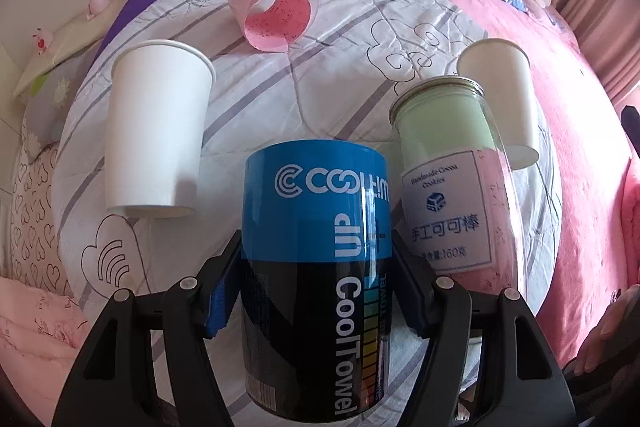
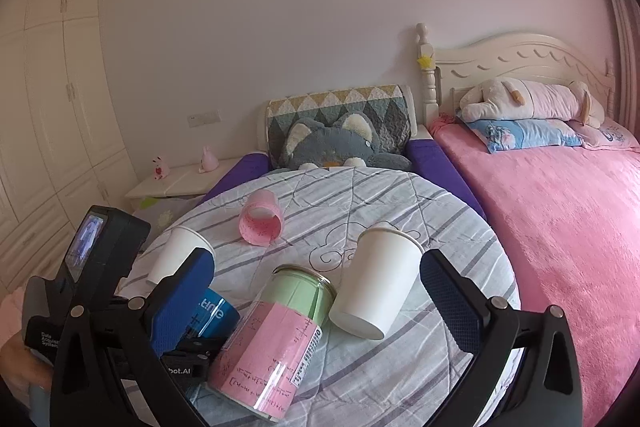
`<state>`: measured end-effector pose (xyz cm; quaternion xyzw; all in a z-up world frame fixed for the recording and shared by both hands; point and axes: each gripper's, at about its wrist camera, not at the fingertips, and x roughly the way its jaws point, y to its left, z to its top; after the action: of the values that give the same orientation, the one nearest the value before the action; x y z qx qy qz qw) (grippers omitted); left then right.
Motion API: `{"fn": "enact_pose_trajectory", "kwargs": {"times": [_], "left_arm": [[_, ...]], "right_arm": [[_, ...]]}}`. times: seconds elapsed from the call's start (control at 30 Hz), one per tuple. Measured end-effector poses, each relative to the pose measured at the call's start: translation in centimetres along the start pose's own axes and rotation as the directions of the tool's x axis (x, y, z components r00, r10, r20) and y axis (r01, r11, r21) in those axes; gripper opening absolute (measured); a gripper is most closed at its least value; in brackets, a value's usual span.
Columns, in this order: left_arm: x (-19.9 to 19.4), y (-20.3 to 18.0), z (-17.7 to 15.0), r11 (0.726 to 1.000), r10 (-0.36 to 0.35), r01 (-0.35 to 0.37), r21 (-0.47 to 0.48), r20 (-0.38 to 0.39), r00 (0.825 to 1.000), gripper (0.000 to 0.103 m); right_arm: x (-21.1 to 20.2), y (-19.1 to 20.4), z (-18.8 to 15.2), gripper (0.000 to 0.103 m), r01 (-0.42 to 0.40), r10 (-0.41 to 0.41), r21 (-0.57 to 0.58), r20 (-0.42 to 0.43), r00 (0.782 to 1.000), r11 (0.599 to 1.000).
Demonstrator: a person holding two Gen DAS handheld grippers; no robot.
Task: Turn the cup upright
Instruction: 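Stand the blue can on the bed and open the left tool, then grasp the standing blue can with the right tool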
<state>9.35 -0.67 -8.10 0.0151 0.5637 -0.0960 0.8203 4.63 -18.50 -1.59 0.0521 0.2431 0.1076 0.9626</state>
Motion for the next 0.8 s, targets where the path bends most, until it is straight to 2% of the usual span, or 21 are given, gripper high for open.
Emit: {"fn": "enact_pose_trajectory", "kwargs": {"times": [0.27, 0.43, 0.53, 0.63, 0.8], "left_arm": [[-0.2, 1.1, 0.2, 0.999, 0.036, -0.035, -0.038, 0.019, 0.999, 0.070], [-1.0, 1.6, -0.3, 0.998, 0.052, -0.050, -0.047, 0.040, 0.998, 0.079], [-2.7, 1.6, -1.0, 0.998, 0.046, -0.043, -0.038, 0.090, 0.995, 0.082], [-4.6, 1.7, -2.0, 0.998, 0.056, -0.052, -0.030, 0.142, 0.988, 0.090], [-7.8, 3.0, -4.2, 0.995, 0.092, -0.080, -0.060, 0.230, 0.969, 0.093]], "right_arm": [[2.0, -0.9, -0.7, 0.103, 0.003, -0.001, 0.024, -0.053, 0.999, 1.000], [2.0, -0.8, -1.0, 0.103, -0.020, 0.024, 0.049, -0.076, 0.997, 0.999], [1.3, -0.3, -0.8, 0.103, -0.026, 0.029, 0.052, -0.067, 0.997, 0.998], [0.3, 0.9, -0.3, 0.103, -0.027, 0.029, 0.040, -0.049, 0.998, 0.999], [-1.1, 3.8, 0.2, 0.103, -0.040, 0.040, -0.003, -0.034, 0.999, 0.999]]}}
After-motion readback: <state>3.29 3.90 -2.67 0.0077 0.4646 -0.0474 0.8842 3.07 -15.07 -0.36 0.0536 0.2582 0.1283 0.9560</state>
